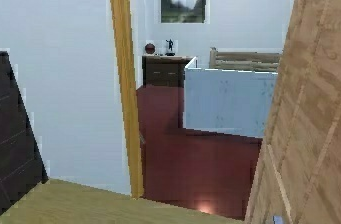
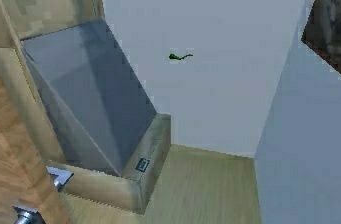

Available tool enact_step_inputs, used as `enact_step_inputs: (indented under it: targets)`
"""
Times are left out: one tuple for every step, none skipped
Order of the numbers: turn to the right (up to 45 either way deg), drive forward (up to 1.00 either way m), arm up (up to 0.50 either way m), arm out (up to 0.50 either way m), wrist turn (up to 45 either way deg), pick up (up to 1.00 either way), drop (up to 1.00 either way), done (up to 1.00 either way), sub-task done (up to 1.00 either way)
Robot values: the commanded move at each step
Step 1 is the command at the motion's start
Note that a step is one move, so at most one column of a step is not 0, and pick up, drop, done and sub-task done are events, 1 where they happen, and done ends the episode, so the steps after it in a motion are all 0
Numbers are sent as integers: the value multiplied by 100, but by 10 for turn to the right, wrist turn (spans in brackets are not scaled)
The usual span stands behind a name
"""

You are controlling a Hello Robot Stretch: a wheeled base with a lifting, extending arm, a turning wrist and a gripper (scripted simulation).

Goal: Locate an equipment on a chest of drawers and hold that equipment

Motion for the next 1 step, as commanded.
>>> enact_step_inputs:
  targets:
    - [0,100,0,0,0,0,0,0,0]
